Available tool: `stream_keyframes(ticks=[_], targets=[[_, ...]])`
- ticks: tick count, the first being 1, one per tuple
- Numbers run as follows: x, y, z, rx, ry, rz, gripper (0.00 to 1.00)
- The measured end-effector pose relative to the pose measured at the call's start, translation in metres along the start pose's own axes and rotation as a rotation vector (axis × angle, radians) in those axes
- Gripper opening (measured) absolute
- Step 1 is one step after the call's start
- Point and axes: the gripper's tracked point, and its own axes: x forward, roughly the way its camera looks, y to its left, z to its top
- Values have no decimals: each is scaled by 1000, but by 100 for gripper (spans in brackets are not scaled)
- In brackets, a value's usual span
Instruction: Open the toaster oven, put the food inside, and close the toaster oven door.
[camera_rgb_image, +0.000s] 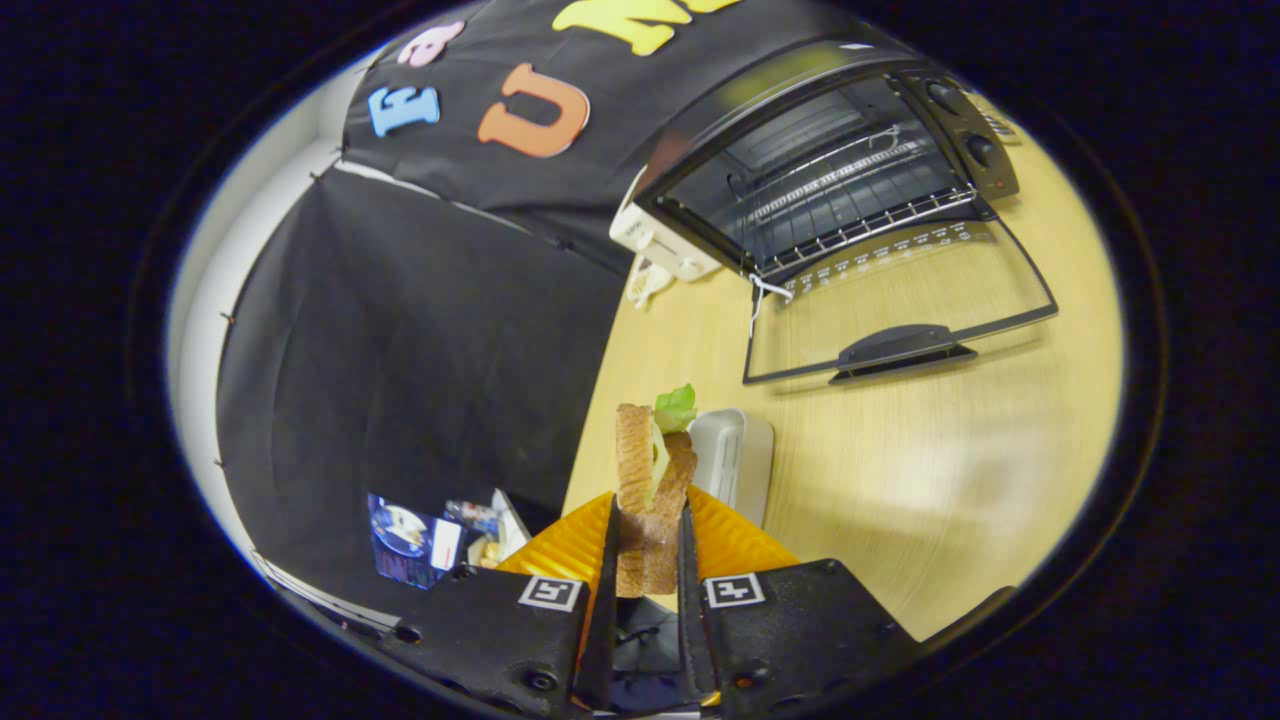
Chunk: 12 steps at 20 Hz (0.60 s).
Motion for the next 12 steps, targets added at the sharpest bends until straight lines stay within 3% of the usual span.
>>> stream_keyframes(ticks=[4,12], targets=[[-13,-39,43,17,-197,-48,31],[-16,-79,133,156,-617,81,31]])
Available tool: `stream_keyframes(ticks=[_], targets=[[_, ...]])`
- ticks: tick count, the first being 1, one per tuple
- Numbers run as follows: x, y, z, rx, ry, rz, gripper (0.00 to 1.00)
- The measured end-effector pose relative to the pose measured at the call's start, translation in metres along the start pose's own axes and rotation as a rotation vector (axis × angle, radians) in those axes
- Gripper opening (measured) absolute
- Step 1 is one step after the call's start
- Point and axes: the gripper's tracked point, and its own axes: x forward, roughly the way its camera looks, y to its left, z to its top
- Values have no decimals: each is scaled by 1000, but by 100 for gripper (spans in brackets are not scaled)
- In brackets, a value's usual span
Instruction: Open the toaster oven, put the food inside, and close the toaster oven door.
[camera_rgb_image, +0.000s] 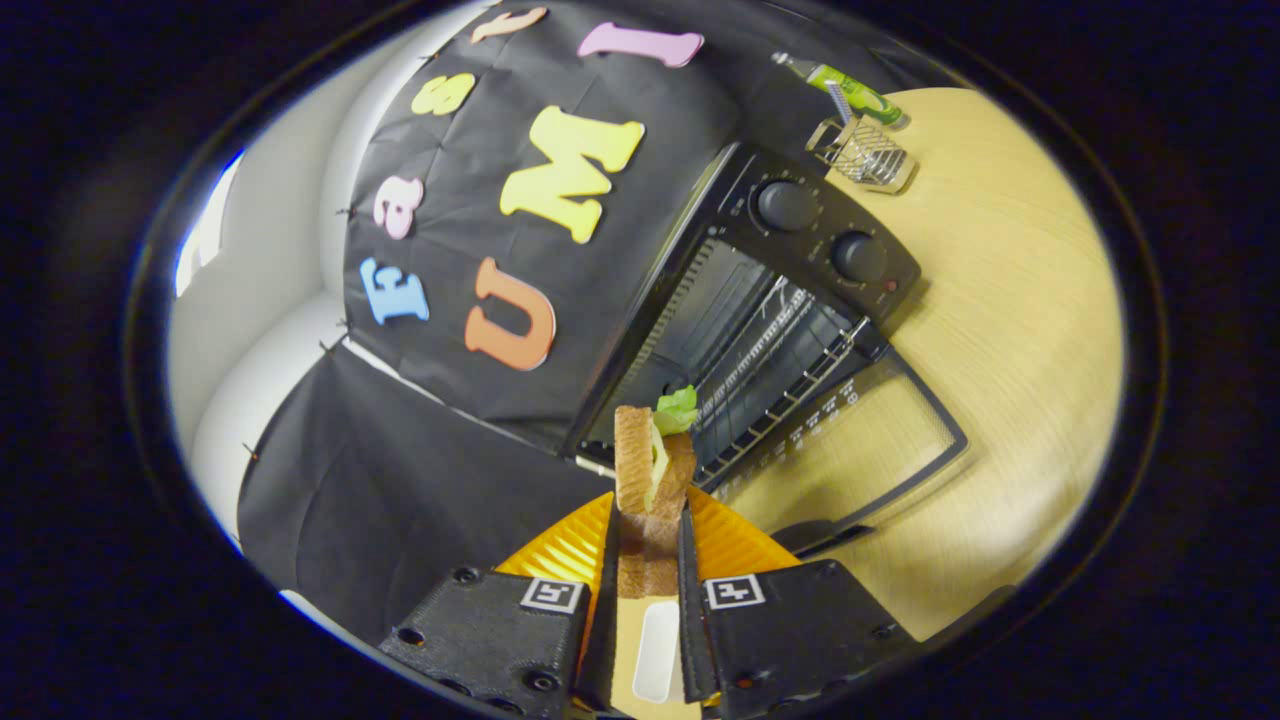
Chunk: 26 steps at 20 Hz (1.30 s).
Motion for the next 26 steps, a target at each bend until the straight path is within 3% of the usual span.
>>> stream_keyframes(ticks=[4,7,9,12,13,15,21,26], targets=[[29,-13,8,130,-71,6,31],[49,-18,28,258,-213,27,31],[63,-29,46,310,-334,-5,31],[95,-48,51,278,-368,-97,31],[107,-57,55,276,-384,-161,31],[113,-44,59,271,-400,-129,31],[134,-48,56,170,-342,-209,34],[149,-49,49,-19,-224,-276,40]])
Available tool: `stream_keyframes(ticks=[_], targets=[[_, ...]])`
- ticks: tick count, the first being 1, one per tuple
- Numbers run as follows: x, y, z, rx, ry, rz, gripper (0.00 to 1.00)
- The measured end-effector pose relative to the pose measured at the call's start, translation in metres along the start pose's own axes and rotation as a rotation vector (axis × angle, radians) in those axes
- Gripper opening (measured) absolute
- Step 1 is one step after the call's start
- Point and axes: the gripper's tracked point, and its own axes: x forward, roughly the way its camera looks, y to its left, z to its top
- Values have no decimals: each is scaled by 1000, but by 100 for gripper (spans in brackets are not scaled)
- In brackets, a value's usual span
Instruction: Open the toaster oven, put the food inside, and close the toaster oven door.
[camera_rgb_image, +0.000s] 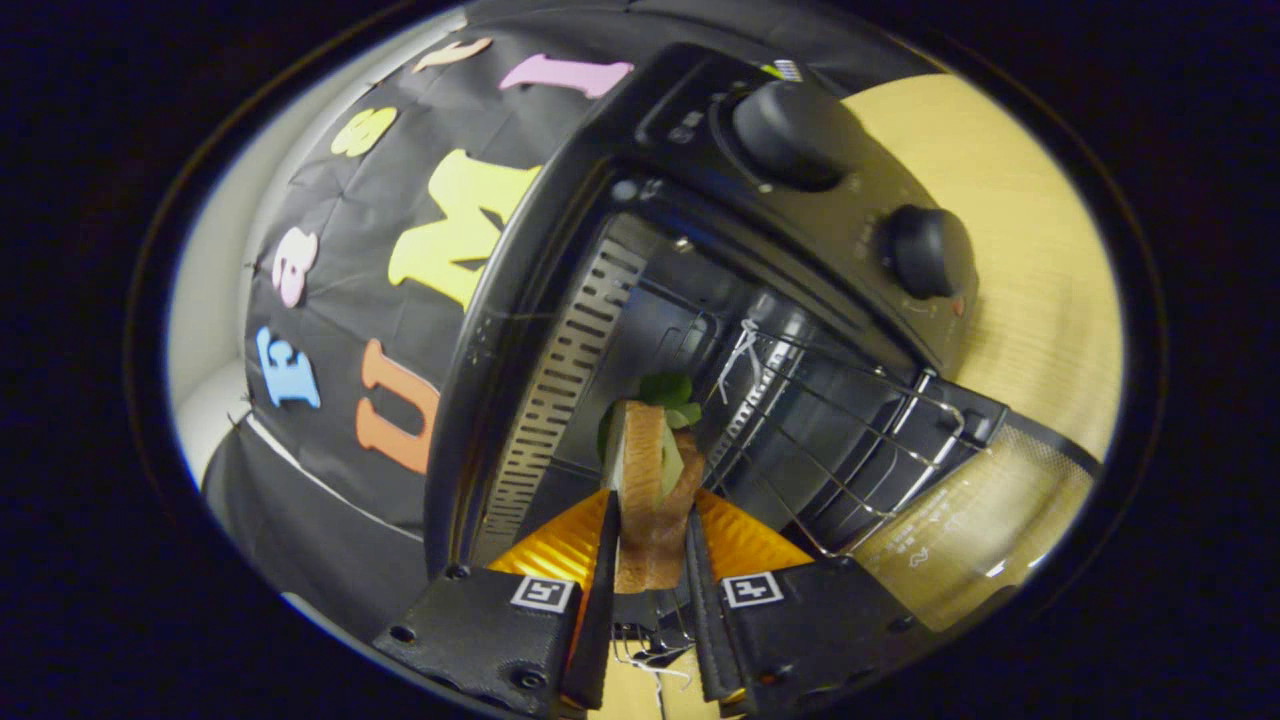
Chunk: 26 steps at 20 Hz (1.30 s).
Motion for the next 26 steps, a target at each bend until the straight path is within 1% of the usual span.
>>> stream_keyframes(ticks=[1,3,4,8,9,11,12,13,14,17,19,22,24,25,26], targets=[[-2,2,-5,-49,26,-12,42],[-1,6,-13,-162,48,-34,61],[0,6,-14,-252,52,-63,70],[-2,-14,-14,-732,41,-252,94],[-5,-16,-13,-814,46,-281,100],[-9,-20,-12,-895,70,-296,100],[-13,-27,-15,-927,96,-325,100],[-20,-39,-18,-956,142,-372,100],[-22,-38,-18,-964,137,-371,100],[-33,-41,-23,-979,197,-379,100],[-40,-44,-31,-1011,243,-401,100],[-55,-44,-30,-1015,233,-417,100],[-70,-43,-39,-964,241,-395,100],[-78,-43,-40,-954,222,-388,100],[-88,-44,-41,-975,201,-387,100]])
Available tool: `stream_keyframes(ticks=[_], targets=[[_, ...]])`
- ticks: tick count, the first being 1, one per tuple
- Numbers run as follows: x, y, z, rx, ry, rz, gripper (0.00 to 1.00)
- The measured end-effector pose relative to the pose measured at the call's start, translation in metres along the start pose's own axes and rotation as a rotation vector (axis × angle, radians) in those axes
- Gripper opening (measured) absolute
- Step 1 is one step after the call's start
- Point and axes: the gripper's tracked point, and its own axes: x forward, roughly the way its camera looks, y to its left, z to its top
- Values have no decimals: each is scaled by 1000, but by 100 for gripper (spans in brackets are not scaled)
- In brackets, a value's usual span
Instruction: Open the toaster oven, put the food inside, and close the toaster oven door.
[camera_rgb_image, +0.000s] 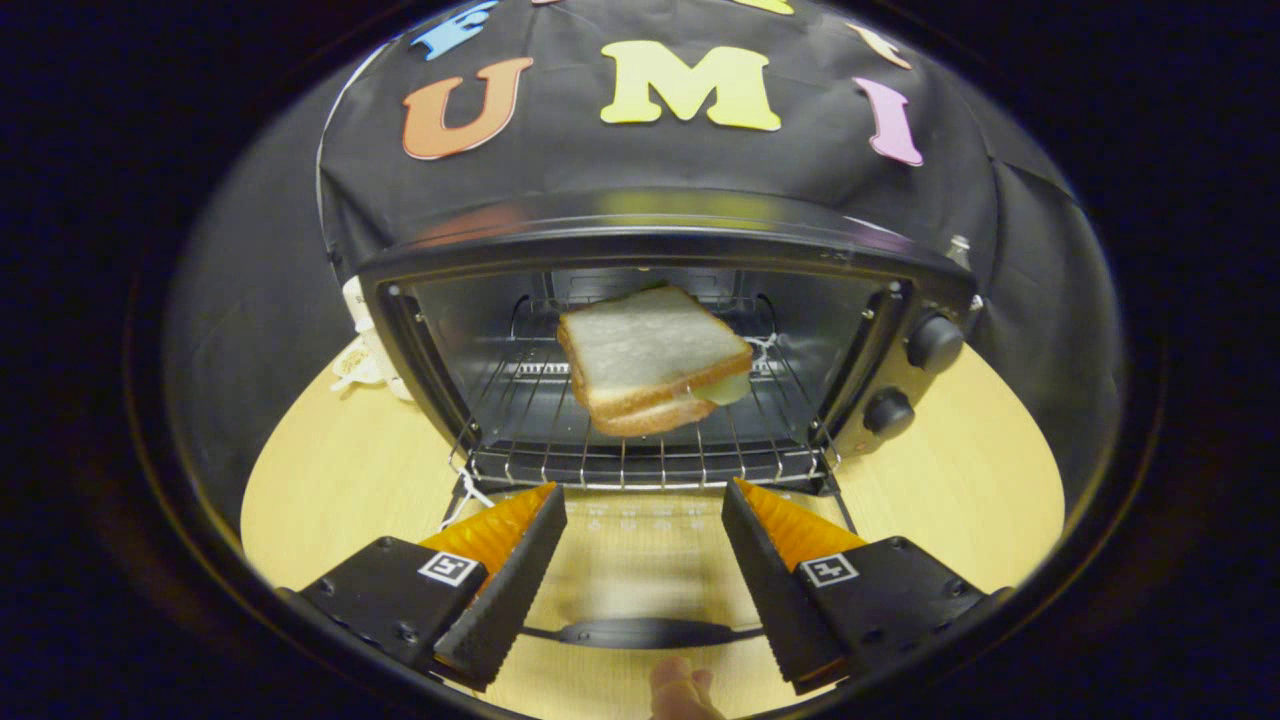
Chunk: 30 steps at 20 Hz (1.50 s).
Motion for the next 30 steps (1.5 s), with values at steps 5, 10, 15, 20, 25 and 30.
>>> stream_keyframes(ticks=[5,10,15,20,25,30], targets=[[-49,-4,-24,27,-127,-35,100],[-64,-14,-69,63,-105,-76,100],[-44,-7,-104,59,33,-19,100],[-45,-14,-107,24,29,-21,100],[-41,-14,-108,20,18,-1,100],[-42,-12,-106,28,15,-41,100]])
